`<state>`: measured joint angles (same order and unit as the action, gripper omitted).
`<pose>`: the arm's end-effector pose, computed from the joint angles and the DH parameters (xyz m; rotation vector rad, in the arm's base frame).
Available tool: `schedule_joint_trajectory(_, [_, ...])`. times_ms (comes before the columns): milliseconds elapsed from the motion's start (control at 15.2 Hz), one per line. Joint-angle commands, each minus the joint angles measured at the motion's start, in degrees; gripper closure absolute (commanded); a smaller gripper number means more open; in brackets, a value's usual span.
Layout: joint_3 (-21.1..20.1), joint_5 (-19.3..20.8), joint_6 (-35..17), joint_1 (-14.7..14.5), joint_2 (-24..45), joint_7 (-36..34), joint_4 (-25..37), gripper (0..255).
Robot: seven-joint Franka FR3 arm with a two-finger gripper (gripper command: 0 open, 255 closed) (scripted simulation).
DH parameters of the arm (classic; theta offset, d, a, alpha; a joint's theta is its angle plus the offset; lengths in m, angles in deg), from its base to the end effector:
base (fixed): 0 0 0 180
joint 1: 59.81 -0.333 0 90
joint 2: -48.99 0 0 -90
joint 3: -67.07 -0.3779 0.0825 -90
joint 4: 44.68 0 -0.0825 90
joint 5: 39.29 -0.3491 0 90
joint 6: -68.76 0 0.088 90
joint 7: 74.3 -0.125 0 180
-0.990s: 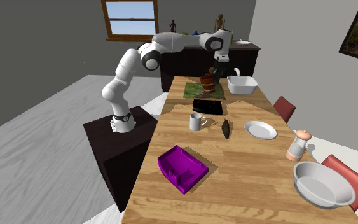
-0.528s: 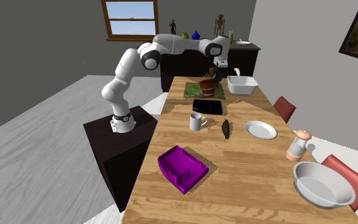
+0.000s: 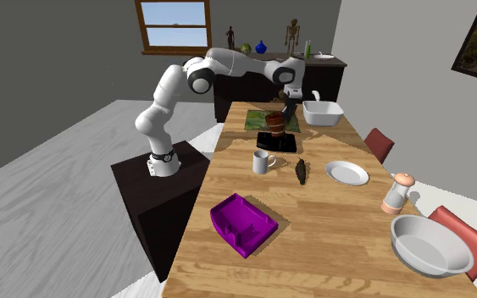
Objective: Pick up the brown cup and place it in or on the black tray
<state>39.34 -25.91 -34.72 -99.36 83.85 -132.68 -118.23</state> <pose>0.3781 0.6063 0.4632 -3.1311 -0.2193 0.0755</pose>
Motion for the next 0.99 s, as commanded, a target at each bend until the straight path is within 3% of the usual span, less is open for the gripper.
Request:
schedule_joint_trajectory(0, [0.05, 0.12, -1.41, 0.08, 0.15, -0.16, -1.19, 255])
schedule_joint_trajectory(594, [0.11, 0.22, -2.30, 0.15, 0.32, -0.23, -1.93, 255])
schedule_joint_trajectory(660, [0.11, 0.22, -2.31, 0.15, 0.33, -0.23, -1.94, 0])
schedule_joint_trajectory(924, [0.11, 0.20, -2.33, 0.18, 0.28, -0.22, -2.00, 0])
